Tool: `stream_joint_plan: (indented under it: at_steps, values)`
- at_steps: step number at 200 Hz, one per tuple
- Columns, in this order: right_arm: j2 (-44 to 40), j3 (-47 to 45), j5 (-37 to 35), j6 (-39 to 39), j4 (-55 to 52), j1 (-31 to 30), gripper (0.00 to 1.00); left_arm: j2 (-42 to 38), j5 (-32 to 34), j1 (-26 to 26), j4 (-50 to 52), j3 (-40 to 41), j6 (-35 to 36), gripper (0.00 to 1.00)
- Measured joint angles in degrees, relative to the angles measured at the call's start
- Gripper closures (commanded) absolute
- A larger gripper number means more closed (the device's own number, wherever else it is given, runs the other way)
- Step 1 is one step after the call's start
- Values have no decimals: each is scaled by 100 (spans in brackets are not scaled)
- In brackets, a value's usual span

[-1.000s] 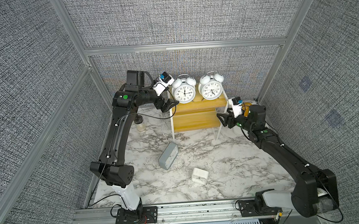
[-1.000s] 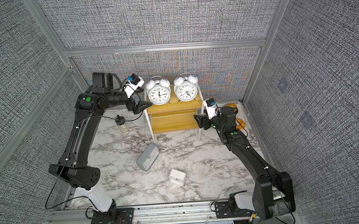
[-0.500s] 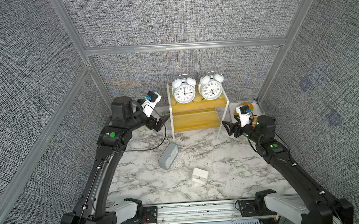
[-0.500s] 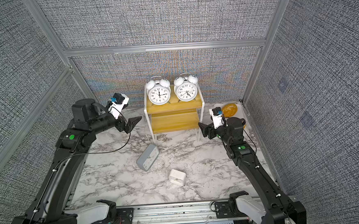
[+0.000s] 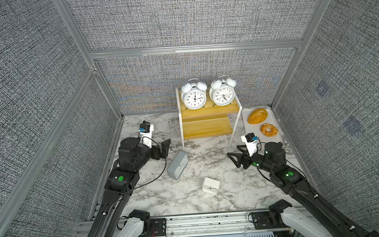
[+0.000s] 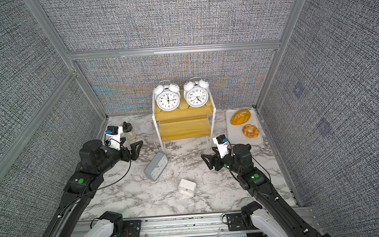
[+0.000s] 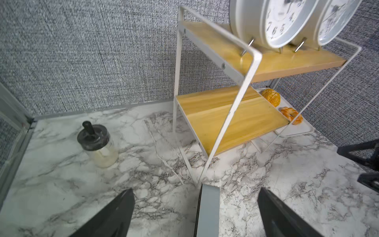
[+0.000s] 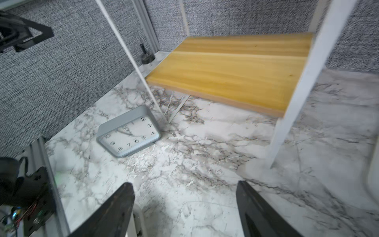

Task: Place the alarm clocks on the shelf by style
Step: Place the alarm on the shelf, then pick up the alarm from the center of the board.

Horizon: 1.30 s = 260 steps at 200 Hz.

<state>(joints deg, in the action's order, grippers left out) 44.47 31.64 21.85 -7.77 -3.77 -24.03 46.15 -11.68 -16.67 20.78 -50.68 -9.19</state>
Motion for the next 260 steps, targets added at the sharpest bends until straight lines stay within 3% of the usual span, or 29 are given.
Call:
stream_joint_plan:
  at_steps: [54, 116, 215, 260]
  values:
    - [260, -153, -339, -39, -195, -1591, 18, -437, 275, 0, -46, 597, -507, 0]
    - [804, -507, -1130, -94, -48, -2833, 18, -466, 291, 0, 11, 667, -634, 1]
    - [1198, -632, -1814, -59, 221, -3161, 17, -586, 251, 0, 122, 743, -688, 0]
    - [1521, -507, -1700, -57, 225, -3187, 17, -560, 249, 0, 122, 743, -691, 0]
